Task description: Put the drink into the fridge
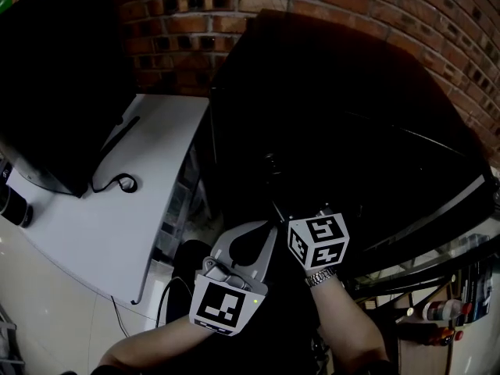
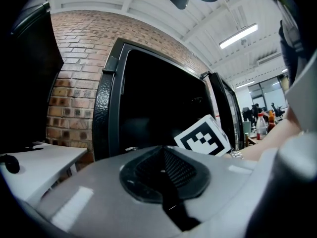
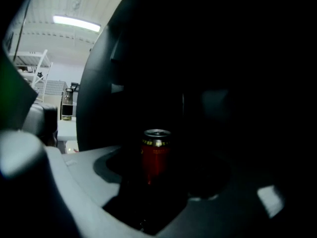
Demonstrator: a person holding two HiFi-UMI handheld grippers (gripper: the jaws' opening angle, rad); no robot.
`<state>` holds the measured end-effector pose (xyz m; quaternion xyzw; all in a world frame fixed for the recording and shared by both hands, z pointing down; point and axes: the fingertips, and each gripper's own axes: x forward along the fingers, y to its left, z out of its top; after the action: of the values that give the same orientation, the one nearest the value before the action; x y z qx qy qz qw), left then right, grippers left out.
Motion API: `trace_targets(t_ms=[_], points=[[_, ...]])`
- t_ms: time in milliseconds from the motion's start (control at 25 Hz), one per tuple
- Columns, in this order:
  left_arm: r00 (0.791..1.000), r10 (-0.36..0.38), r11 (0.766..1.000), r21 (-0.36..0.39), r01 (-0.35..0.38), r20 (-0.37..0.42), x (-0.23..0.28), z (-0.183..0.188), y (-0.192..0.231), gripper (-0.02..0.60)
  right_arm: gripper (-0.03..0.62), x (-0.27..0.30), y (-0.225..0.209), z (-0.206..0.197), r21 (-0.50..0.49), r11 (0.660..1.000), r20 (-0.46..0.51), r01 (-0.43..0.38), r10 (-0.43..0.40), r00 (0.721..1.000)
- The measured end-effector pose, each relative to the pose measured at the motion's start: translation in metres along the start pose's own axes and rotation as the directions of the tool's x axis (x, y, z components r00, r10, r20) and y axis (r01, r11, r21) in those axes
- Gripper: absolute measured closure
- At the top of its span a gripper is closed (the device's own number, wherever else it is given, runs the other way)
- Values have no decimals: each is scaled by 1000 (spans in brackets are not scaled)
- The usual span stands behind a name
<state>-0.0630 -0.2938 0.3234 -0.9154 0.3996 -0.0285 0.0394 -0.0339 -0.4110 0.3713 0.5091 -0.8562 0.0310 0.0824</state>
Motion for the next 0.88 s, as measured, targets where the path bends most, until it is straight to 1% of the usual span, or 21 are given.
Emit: trace_targets(t_ms=[80, 280, 440, 560, 680, 800, 880], points=[[1000, -27, 1000, 14, 27, -2, -2, -1, -9, 580, 269, -20, -1, 2, 13, 1000, 12, 19, -19, 1000], [997, -77, 997, -11, 78, 26, -5, 14, -38, 578, 272, -81, -4, 5, 47, 995, 36, 89, -90, 995], [986, -165, 986, 1, 165, 37, -10, 19, -75, 578, 296, -141, -6, -1, 69, 982, 44, 173, -176, 983], [972, -230, 973, 2, 230, 50, -16, 23, -105, 578, 306, -184, -6, -7, 71, 969, 43, 238, -241, 970], [954, -293, 956, 4, 294, 64, -23, 29, -137, 578, 312, -226, -5, -13, 72, 951, 37, 300, -303, 952], [931, -357, 934, 5, 358, 78, -28, 33, -170, 578, 317, -266, -5, -17, 72, 930, 38, 360, -363, 931], [911, -404, 914, 7, 405, 85, -29, 36, -194, 578, 317, -296, -8, -21, 75, 910, 36, 408, -412, 911]])
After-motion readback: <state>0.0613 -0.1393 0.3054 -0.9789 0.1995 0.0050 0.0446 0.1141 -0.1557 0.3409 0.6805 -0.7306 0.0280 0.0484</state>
